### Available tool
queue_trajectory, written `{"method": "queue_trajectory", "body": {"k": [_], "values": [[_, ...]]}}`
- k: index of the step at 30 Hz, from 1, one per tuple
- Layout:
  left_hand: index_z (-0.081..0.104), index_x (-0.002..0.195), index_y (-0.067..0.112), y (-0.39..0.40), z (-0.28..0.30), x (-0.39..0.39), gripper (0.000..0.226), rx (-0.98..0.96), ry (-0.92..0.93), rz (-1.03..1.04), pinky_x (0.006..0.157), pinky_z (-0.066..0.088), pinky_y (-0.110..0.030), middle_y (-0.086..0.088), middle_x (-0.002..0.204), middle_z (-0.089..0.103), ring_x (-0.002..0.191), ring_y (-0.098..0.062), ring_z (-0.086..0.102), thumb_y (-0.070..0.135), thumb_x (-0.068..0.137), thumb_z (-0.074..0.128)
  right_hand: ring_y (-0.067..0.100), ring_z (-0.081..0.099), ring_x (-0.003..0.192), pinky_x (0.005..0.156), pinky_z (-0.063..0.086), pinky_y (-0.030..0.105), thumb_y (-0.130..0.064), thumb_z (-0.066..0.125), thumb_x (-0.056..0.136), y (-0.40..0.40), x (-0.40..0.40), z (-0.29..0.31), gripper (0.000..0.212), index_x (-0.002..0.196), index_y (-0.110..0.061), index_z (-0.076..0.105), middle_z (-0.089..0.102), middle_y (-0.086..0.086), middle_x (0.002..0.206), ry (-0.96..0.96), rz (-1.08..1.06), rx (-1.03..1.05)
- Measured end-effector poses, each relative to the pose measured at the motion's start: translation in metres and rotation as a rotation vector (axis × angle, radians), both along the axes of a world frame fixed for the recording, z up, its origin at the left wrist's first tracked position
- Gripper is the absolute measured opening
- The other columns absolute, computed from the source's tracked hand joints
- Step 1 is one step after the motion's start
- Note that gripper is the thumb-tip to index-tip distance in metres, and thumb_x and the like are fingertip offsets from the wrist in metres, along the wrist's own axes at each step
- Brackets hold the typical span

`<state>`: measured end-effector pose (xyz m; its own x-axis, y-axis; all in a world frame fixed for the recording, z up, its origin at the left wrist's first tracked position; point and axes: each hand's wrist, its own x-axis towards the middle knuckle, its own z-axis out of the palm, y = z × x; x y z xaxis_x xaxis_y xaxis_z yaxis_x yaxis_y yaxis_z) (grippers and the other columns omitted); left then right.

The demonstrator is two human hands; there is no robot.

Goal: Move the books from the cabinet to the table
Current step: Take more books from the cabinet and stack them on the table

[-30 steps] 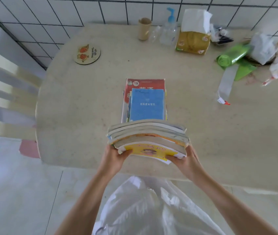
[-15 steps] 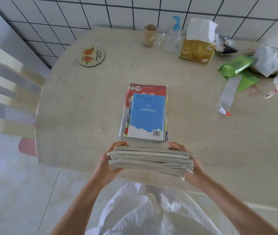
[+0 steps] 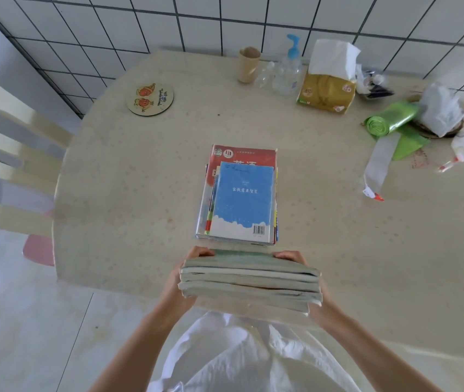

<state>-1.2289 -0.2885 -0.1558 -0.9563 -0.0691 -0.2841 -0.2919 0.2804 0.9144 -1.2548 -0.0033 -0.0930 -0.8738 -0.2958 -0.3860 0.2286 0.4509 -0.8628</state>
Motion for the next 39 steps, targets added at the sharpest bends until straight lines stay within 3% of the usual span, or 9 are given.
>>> {"method": "queue_trajectory", "body": {"k": [2, 5, 9, 12, 16, 22, 27, 31, 39], "values": [[0.07, 0.096, 0.036, -0.008, -0.006, 0.004, 0.035, 0.016, -0.05, 0.01, 0.083, 0.055, -0.044, 0.0, 0.094, 0.071, 0.088, -0.026, 0.065, 0.05, 0.065, 0.08, 0.005, 0.066, 0.095, 0.089, 0.053, 0.043, -0.002, 0.064, 0.076, 0.003, -0.003, 0.001, 0.051, 0.103, -0.046, 0.063, 0.068, -0.007, 0.095, -0.004, -0.04, 0.083], [0.075, 0.087, 0.026, -0.002, 0.008, -0.011, 0.041, -0.018, -0.102, 0.027, 0.073, 0.053, -0.034, 0.004, 0.083, 0.075, 0.08, -0.012, 0.069, 0.049, 0.054, 0.084, -0.026, 0.056, 0.08, 0.081, 0.049, 0.023, 0.01, 0.074, 0.073, -0.003, -0.015, 0.002, 0.051, 0.09, -0.037, 0.063, 0.062, -0.022, 0.089, 0.027, -0.109, 0.112], [0.067, 0.097, 0.022, 0.004, 0.049, -0.036, 0.054, -0.098, -0.055, 0.005, 0.067, 0.051, -0.024, 0.015, 0.08, 0.074, 0.073, 0.003, 0.067, 0.035, 0.049, 0.089, -0.018, 0.061, 0.081, 0.076, 0.045, 0.008, -0.004, 0.08, 0.073, 0.001, -0.037, 0.007, 0.044, 0.106, -0.027, 0.06, 0.068, -0.033, 0.08, -0.006, -0.086, 0.091], [0.051, 0.105, 0.031, 0.003, 0.081, -0.056, 0.067, -0.098, -0.034, -0.018, 0.068, 0.052, -0.023, 0.016, 0.087, 0.074, 0.076, -0.005, 0.069, 0.024, 0.052, 0.092, -0.001, 0.068, 0.09, 0.08, 0.054, 0.019, -0.008, 0.074, 0.08, -0.002, -0.053, 0.028, 0.052, 0.119, -0.029, 0.047, 0.071, -0.02, 0.098, -0.011, -0.111, -0.035], [0.051, 0.104, 0.031, 0.005, 0.105, -0.087, 0.057, 0.031, -0.111, 0.05, 0.071, 0.059, -0.041, -0.003, 0.086, 0.076, 0.076, -0.026, 0.072, 0.026, 0.062, 0.089, 0.007, 0.065, 0.102, 0.089, 0.052, 0.032, -0.018, 0.063, 0.089, -0.01, -0.083, 0.048, 0.043, 0.125, -0.02, 0.04, 0.062, -0.007, 0.116, -0.055, -0.19, -0.161], [0.054, 0.121, 0.025, 0.012, 0.104, -0.132, 0.051, 0.059, -0.288, 0.143, 0.064, 0.055, -0.03, -0.004, 0.086, 0.073, 0.073, -0.019, 0.072, 0.03, 0.078, 0.079, 0.022, 0.065, 0.104, 0.095, 0.05, 0.049, -0.026, 0.057, 0.094, -0.027, -0.132, 0.042, 0.024, 0.116, -0.02, 0.052, 0.067, 0.003, 0.113, -0.355, -0.293, -0.117], [0.051, 0.124, 0.026, 0.011, 0.087, -0.145, 0.055, 0.032, -0.38, 0.13, 0.06, 0.056, -0.029, -0.003, 0.091, 0.071, 0.072, -0.016, 0.072, 0.036, 0.078, 0.079, 0.025, 0.064, 0.103, 0.092, 0.051, 0.049, -0.023, 0.055, 0.095, -0.033, -0.147, 0.025, 0.027, 0.121, -0.016, 0.05, 0.068, 0.004, 0.111, -0.486, -0.318, -0.087], [0.05, 0.124, 0.027, 0.005, 0.081, -0.154, 0.051, 0.047, -0.393, 0.152, 0.049, 0.051, -0.021, 0.002, 0.084, 0.07, 0.06, -0.007, 0.07, 0.032, 0.081, 0.076, 0.024, 0.065, 0.102, 0.077, 0.053, 0.042, -0.025, 0.056, 0.095, -0.041, -0.161, 0.018, 0.034, 0.126, -0.016, 0.047, 0.067, 0.005, 0.113, -0.499, -0.317, -0.064], [0.04, 0.142, 0.021, -0.003, 0.063, -0.178, 0.065, -0.032, -0.455, 0.012, 0.072, 0.053, -0.028, -0.004, 0.104, 0.067, 0.087, -0.017, 0.068, 0.025, 0.085, 0.072, 0.025, 0.066, 0.094, 0.072, 0.056, 0.045, -0.025, 0.049, 0.098, -0.046, -0.18, 0.011, 0.031, 0.125, -0.018, 0.037, 0.065, 0.007, 0.111, -0.512, -0.305, 0.027]]}}
